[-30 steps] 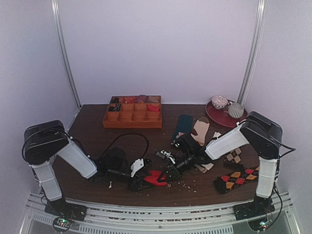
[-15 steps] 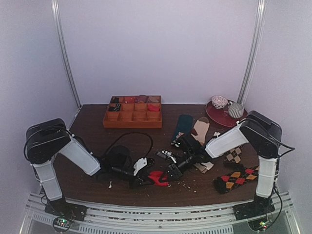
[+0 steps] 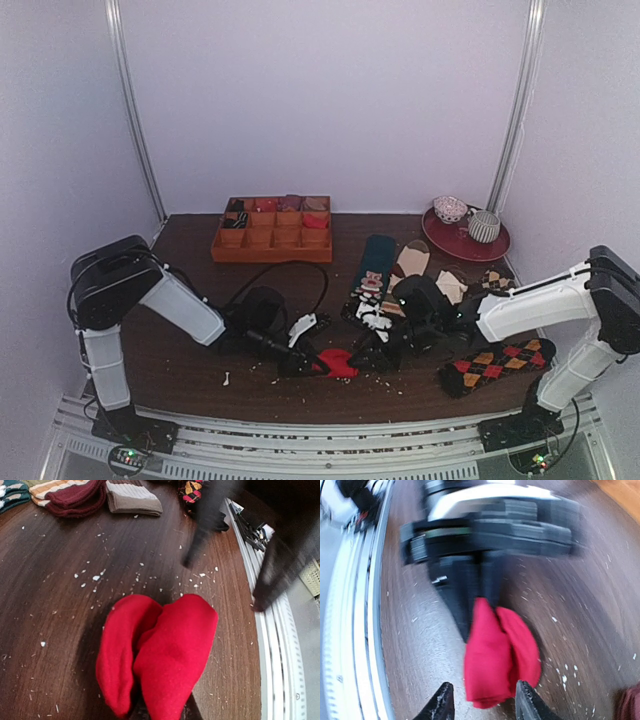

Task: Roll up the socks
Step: Roll the sock at the center of the board, then pick up the sock from the center of the board, then move the storage box to the center of the board.

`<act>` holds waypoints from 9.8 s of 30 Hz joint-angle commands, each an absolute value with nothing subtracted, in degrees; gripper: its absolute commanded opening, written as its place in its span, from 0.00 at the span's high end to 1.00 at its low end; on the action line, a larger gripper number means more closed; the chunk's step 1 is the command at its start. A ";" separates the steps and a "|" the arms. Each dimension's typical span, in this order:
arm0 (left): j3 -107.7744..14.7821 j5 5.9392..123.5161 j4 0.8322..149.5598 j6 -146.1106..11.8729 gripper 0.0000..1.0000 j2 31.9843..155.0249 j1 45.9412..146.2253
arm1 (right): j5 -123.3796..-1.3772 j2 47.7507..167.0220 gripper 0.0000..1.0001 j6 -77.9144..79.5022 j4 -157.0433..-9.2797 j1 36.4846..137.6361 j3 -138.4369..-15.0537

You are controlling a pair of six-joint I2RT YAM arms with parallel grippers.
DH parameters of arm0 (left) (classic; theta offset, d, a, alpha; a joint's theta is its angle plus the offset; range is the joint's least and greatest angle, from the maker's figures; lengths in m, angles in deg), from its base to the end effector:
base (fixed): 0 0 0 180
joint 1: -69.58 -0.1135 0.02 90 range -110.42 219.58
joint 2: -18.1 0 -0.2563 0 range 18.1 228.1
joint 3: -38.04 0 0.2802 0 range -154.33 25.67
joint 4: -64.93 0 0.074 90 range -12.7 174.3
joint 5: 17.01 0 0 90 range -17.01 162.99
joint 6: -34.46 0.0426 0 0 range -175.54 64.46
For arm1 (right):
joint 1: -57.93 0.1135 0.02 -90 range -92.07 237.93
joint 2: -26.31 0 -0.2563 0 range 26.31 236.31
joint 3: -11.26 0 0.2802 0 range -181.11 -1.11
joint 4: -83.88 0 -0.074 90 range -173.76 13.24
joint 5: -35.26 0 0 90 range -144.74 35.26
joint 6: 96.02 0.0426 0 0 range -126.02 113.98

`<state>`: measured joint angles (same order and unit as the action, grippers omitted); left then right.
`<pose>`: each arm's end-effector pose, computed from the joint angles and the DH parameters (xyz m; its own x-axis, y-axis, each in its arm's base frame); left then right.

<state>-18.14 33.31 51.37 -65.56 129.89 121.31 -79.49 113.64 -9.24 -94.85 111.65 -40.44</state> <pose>0.1971 -0.2938 0.0487 -0.5647 0.4997 -0.6568 0.8120 0.1943 -0.5503 0.1785 0.2733 0.1386 -0.3025 -0.4983 -0.8125 -0.9487 0.2399 0.2061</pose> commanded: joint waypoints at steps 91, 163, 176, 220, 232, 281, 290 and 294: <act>-6.52 46.65 51.86 -60.90 1.00 125.59 121.79 | -89.67 129.92 0.22 3.60 -93.17 109.81 -52.36; -10.56 100.84 71.42 -70.57 0.02 78.42 109.75 | -63.50 166.99 1.00 -14.05 -78.43 93.87 -120.31; -10.89 98.68 71.59 -69.96 0.02 80.80 109.79 | -57.14 177.27 1.00 -11.24 -68.13 93.66 -134.67; -13.59 100.42 77.00 -71.05 0.02 84.32 109.80 | -53.17 177.11 1.00 -1.61 -39.52 96.12 -123.28; -14.08 100.25 77.41 -71.14 0.02 85.69 109.82 | -54.28 174.05 1.00 -1.58 -38.97 97.19 -112.43; -15.06 99.97 77.65 -70.59 0.02 86.34 109.77 | -69.89 153.55 0.58 7.88 -53.16 95.50 -102.22; -15.11 99.81 77.56 -70.48 0.02 86.48 109.83 | -70.42 151.11 0.54 9.49 -55.90 94.71 -102.29; -14.95 99.80 77.49 -70.48 0.02 86.47 109.76 | -69.71 149.45 0.53 9.80 -56.51 94.58 -102.41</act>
<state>-13.37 99.80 78.73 -70.46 86.39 110.12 -69.48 153.37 8.81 -57.87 95.06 -103.02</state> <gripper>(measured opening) 0.983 0.466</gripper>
